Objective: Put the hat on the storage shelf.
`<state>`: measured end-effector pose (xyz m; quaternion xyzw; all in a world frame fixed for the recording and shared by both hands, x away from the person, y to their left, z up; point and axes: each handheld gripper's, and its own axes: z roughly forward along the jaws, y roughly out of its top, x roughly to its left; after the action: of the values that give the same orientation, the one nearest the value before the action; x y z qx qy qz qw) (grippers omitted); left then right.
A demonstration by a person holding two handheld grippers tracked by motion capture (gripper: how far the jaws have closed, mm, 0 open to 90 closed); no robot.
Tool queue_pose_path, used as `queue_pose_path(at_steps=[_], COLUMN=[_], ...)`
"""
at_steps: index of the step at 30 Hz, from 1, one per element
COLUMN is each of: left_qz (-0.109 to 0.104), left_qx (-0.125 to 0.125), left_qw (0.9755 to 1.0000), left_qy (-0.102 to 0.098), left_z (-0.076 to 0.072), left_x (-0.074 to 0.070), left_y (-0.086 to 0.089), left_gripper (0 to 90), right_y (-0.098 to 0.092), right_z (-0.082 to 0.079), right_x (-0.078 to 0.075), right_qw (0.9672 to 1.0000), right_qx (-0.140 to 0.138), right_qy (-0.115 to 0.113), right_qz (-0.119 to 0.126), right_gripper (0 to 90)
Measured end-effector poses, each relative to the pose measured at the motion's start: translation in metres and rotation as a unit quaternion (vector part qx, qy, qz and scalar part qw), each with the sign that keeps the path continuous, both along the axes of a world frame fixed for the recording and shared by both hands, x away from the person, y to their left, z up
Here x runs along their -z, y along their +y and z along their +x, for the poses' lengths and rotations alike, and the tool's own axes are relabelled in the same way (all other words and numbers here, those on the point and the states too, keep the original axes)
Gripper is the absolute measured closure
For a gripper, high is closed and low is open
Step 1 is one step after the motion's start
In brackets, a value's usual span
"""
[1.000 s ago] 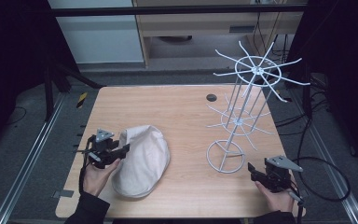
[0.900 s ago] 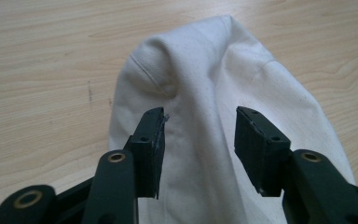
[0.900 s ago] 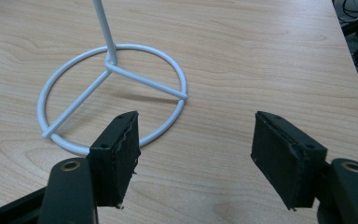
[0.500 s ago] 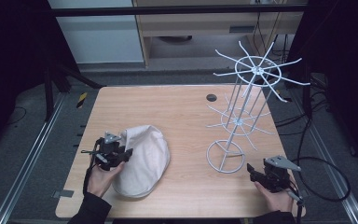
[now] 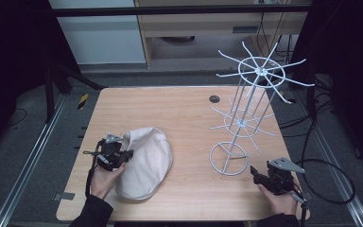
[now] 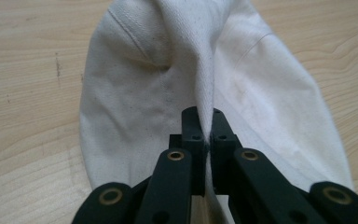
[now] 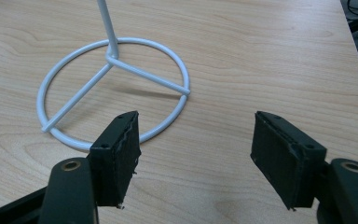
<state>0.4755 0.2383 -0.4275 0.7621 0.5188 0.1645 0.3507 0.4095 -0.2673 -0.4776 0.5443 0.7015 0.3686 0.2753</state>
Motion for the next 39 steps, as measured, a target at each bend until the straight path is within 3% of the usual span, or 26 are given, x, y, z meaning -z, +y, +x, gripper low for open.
queue_pose_path(at_steps=[12,19,27,32,39], left_qz=[-0.024,-0.044,-0.067,-0.083,-0.104], left_qx=[0.012,0.019,0.026,0.032,0.033], left_qw=[0.9979,0.9935,0.989,0.9846,0.9753], left_qy=[-0.059,-0.103,-0.129,-0.151,-0.192], left_z=[-0.018,-0.032,-0.042,-0.048,-0.06], left_x=[-0.023,-0.042,-0.058,-0.066,-0.078], left_y=[0.001,0.004,0.006,0.006,0.008], left_gripper=[88.6,88.7,88.7,88.7,88.7], right_y=[-0.001,-0.001,-0.001,-0.002,-0.002], right_z=[-0.001,-0.001,-0.001,-0.002,-0.002], right_x=[-0.001,-0.001,-0.001,-0.002,-0.002], right_qw=[1.0,1.0,1.0,0.9999,0.9999], right_qx=[0.0,0.001,0.0,0.001,0.0], right_qy=[-0.003,-0.006,-0.009,-0.012,-0.016], right_qz=[0.001,0.001,0.001,0.001,0.001], right_gripper=[32.5,32.4,32.4,32.4,32.4])
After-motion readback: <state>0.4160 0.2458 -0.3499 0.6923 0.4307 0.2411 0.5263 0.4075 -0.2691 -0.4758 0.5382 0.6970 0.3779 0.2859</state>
